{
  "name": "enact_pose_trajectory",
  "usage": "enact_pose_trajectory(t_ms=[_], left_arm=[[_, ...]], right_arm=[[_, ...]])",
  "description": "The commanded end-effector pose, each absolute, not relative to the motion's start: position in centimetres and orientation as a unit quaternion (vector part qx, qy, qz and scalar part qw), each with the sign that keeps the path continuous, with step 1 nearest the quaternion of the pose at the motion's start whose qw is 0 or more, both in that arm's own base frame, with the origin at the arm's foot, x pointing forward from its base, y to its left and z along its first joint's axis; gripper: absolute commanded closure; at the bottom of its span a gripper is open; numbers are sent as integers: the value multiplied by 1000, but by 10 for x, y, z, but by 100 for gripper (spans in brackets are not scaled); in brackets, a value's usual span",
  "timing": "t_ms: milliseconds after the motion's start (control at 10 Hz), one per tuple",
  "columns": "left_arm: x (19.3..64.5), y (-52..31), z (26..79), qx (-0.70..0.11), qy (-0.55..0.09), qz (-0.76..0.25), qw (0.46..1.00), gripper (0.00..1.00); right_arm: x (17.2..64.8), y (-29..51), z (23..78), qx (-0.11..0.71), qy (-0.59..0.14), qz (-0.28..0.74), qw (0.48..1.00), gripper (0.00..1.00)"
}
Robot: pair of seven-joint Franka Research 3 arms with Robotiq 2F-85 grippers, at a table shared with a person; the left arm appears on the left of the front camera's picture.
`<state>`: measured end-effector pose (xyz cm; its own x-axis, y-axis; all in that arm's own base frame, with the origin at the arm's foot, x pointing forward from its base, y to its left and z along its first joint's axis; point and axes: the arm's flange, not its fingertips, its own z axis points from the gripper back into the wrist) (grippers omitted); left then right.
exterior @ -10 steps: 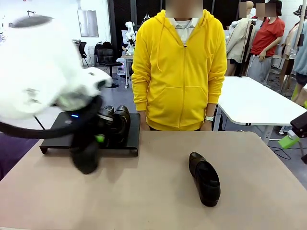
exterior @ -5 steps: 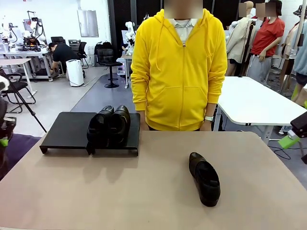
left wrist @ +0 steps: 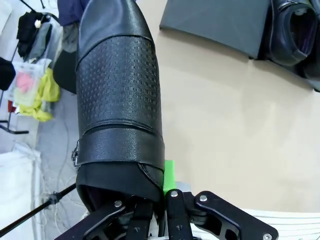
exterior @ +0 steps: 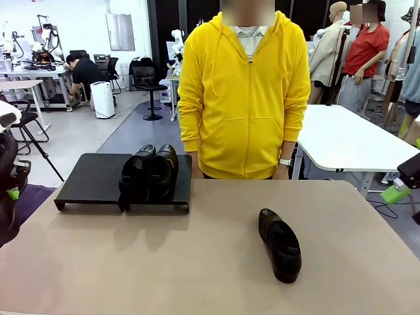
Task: Organize the shoes by placing them on the stand.
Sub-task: Place the Shoe from the middle of the table onto the Shoes Stand.
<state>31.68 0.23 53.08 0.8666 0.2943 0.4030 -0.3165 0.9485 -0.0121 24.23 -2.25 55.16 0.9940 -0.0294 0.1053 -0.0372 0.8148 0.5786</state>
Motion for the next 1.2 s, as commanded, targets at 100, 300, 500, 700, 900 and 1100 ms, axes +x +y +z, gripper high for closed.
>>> enact_pose_trajectory(t_ms=[100, 300, 500, 700, 900, 1100], left_arm=[[317, 2, 531, 27, -204, 158, 966, 100], [392, 5, 553, 36, -200, 85, 975, 100], [491, 3, 562, 44, -238, 2, 970, 100], [564, -7, 537, 49, -218, -17, 975, 100], [604, -16, 505, 51, -234, 9, 971, 100], [621, -20, 479, 74, -254, 60, 962, 100]], right_arm=[[243, -26, 555, 305, -56, 15, 951, 0], [243, -26, 555, 305, -56, 15, 951, 0], [243, -26, 555, 305, -56, 15, 951, 0], [243, -26, 555, 305, -56, 15, 951, 0], [243, -26, 555, 305, -56, 15, 951, 0], [243, -26, 555, 305, -56, 15, 951, 0]])
